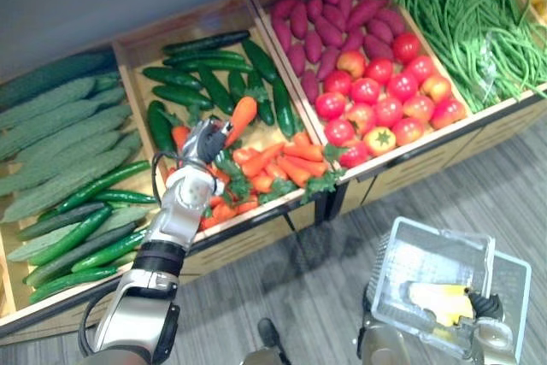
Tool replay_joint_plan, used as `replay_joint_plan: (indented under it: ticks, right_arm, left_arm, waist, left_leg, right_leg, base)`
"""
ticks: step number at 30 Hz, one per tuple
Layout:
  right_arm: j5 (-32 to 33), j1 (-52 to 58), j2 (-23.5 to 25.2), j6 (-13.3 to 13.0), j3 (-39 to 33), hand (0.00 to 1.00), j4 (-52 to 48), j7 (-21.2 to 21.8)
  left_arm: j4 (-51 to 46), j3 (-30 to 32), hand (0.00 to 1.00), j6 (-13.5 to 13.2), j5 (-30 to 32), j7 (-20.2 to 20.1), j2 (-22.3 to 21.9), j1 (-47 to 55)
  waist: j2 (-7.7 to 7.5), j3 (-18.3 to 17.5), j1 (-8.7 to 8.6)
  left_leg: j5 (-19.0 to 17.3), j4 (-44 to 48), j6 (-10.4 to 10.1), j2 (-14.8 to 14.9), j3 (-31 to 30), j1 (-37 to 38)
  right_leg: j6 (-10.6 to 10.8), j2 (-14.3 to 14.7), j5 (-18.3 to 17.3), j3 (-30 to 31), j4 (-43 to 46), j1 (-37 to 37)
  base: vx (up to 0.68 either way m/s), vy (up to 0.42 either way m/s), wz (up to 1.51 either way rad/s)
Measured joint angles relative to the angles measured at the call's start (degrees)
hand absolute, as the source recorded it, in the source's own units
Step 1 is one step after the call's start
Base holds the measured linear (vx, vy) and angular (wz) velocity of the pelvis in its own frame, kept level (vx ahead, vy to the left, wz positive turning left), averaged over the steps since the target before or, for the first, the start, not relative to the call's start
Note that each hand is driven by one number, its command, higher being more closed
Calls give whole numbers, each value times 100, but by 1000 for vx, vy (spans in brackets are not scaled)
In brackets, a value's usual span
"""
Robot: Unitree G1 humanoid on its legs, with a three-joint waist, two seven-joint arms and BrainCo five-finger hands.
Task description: Pick vegetable in the basket
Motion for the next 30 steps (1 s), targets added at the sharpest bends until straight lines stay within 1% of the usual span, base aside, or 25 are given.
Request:
replay_joint_plan:
  ticks: [2,5,10,13,14,23,27,29,30]
  right_arm:
    - [-3,27,0,3,-6,100,121,-2]
    - [-6,63,4,21,-8,100,159,-1]
    - [-18,94,5,30,-37,100,184,0]
    - [-28,117,5,35,-71,100,337,0]
    - [-227,115,5,43,-89,100,380,-2]
    - [-247,104,-1,46,-114,100,379,-2]
    - [-461,97,-80,64,-168,100,379,-2]
    - [-470,87,-174,65,-170,100,379,-1]
    - [-475,89,-235,65,-170,100,374,-1]
  left_arm:
    - [-157,42,100,8,98,70,0,208]
    - [-454,75,100,10,160,105,-5,483]
    - [-573,272,100,24,278,117,-9,727]
    - [-746,394,100,25,288,168,-10,957]
    - [-907,591,100,90,290,316,-10,1088]
    - [-1547,752,100,88,322,341,-10,1431]
    - [-1862,884,100,81,328,351,-168,1455]
    - [-2082,883,100,47,327,351,-219,1512]
    - [-2187,870,100,-23,327,346,-223,1586]
  waist:
    - [-11,-150,15]
    - [-3,-233,17]
    - [-7,-360,9]
    - [-34,-540,24]
    - [-55,-610,22]
    - [-79,-699,14]
    - [-115,-733,21]
    - [-130,-763,19]
    - [-131,-801,12]
  left_leg:
    - [12,-6,18,-24,-54,-14]
    - [47,-15,48,-35,-164,-37]
    - [167,-130,57,-36,-305,-64]
    - [181,-158,58,-36,-313,-63]
    - [179,-163,56,-39,-321,-17]
    - [171,-165,48,-39,-308,22]
    - [171,-168,48,-41,-297,19]
    - [169,-168,46,-40,-284,20]
    - [167,-169,42,-39,-273,22]
  right_leg:
    - [1,-25,-2,-59,-29,33]
    - [2,-41,-3,-173,-81,112]
    - [1,-39,-2,-322,-108,159]
    - [9,-31,6,-348,-164,187]
    - [13,-30,10,-378,-208,266]
    - [21,-21,35,-371,-275,314]
    - [33,-17,43,-308,-277,309]
    - [37,-13,47,-273,-277,292]
    - [37,-8,48,-256,-276,282]
  base:
    - [-17,-8,10]
    - [-29,-15,19]
    - [-26,-18,15]
    - [30,-13,5]
    - [55,-20,2]
    - [6,-2,0]
    - [0,0,0]
    - [5,-9,-6]
    - [10,-12,-7]
